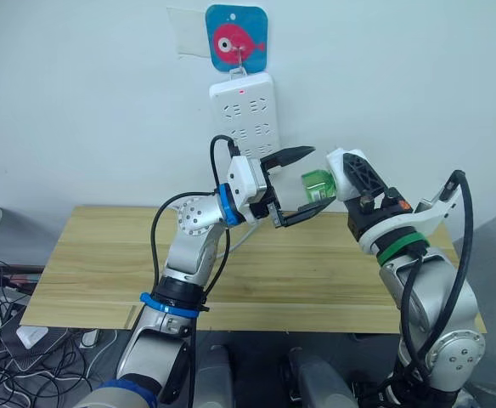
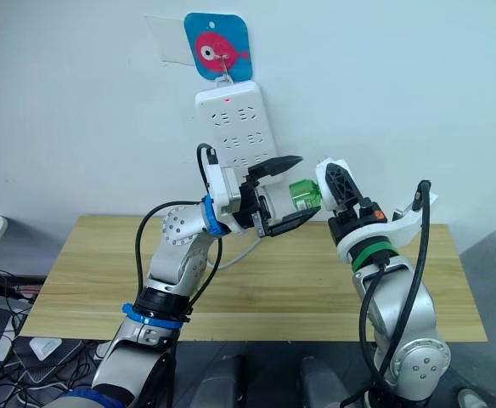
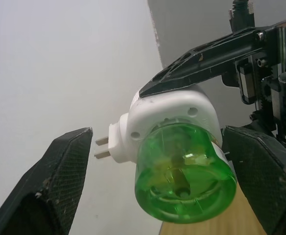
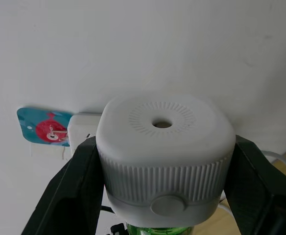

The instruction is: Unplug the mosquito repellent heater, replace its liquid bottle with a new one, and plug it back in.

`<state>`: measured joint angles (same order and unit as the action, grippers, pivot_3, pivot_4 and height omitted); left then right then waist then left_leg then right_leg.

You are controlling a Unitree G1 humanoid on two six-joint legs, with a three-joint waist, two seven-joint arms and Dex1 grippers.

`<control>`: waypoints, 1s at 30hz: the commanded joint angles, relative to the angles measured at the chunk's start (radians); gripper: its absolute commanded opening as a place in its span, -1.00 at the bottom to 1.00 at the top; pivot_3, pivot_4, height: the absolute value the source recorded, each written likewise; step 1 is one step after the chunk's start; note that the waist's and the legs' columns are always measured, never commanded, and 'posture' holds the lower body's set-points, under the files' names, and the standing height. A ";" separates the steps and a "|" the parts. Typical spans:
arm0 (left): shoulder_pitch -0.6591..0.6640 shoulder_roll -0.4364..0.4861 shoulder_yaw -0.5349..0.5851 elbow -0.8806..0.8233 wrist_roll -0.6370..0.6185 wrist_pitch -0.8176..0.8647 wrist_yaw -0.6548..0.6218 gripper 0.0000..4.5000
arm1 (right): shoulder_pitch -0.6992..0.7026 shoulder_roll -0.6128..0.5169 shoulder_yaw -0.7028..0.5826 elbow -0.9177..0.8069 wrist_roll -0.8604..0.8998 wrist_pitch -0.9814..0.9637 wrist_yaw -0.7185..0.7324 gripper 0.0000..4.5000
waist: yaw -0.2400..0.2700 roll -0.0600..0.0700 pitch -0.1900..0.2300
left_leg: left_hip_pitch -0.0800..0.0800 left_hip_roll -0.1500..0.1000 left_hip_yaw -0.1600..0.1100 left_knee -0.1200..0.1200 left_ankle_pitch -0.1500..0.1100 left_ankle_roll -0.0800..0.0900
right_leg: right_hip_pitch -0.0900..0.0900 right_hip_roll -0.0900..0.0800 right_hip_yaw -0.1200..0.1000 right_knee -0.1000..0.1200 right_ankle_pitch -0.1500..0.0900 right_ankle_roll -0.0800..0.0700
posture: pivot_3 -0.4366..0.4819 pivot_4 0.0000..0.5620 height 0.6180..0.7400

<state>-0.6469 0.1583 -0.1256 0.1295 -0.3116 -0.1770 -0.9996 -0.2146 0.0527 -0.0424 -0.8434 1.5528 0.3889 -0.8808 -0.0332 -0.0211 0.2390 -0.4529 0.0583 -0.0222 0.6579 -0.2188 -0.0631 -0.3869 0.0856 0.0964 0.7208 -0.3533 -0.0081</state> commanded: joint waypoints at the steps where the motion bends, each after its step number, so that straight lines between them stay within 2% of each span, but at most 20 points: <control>1: -0.028 0.007 -0.012 -0.008 0.002 -0.037 -0.019 0.99 | 0.026 0.004 0.059 -0.065 -0.024 -0.043 0.021 0.30 | 0.000 0.000 0.000 | 0.000 0.000 0.000 0.000 0.000 0.000 | 0.000 0.000 0.000 0.000 0.000 0.000 | -0.04 -0.13 1.00; 9: -0.015 0.040 -0.028 0.012 0.023 -0.036 -0.029 0.99 | 0.064 -0.027 0.100 -0.085 -0.057 -0.095 0.047 0.30 | 0.000 0.000 0.000 | 0.000 0.000 0.000 -0.001 0.000 -0.001 | 0.000 0.000 0.000 0.000 0.000 0.000 | -0.06 -0.13 1.00; 16: 0.012 0.078 -0.036 -0.044 0.011 0.009 -0.044 0.99 | 0.075 -0.084 0.117 -0.098 -0.083 -0.112 0.068 0.30 | 0.000 0.000 0.000 | 0.000 0.000 -0.001 -0.001 0.000 -0.001 | 0.000 0.000 0.000 -0.001 0.000 0.000 | -0.05 -0.12 1.00; 23: 0.026 0.095 -0.040 -0.068 0.010 0.030 -0.044 0.99 | 0.078 -0.071 0.178 -0.092 -0.148 -0.115 0.069 0.30 | 0.000 0.000 0.000 | 0.000 0.000 -0.001 -0.001 0.000 -0.001 | 0.000 0.000 0.000 0.000 0.000 0.000 | -0.04 -0.11 1.00; 26: 0.029 0.095 -0.041 -0.063 0.017 0.034 -0.039 0.73 | 0.081 -0.101 0.146 -0.073 -0.122 -0.118 0.091 0.30 | 0.000 0.000 0.000 | 0.000 0.000 -0.001 -0.001 0.000 -0.001 | 0.000 0.000 0.000 -0.001 0.000 0.000 | -0.05 -0.12 1.00; 30: 0.030 0.099 -0.045 -0.060 0.015 0.043 -0.032 0.20 | 0.099 -0.131 0.112 -0.060 -0.090 -0.132 0.116 0.30 | 0.001 0.000 0.000 | 0.000 0.000 -0.001 -0.001 0.000 -0.001 | 0.000 0.000 0.000 -0.001 0.000 0.000 | -0.04 -0.11 1.00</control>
<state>-0.6163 0.2501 -0.1905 0.1075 -0.2892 -0.1349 -1.0404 -0.1273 -0.0709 0.0964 -0.8720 1.4451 0.2725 -0.7840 -0.0323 -0.0211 0.2391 -0.4527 0.0582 -0.0232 0.6571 -0.2185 -0.0636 -0.3865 0.0852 0.0967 0.7200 -0.3533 -0.0080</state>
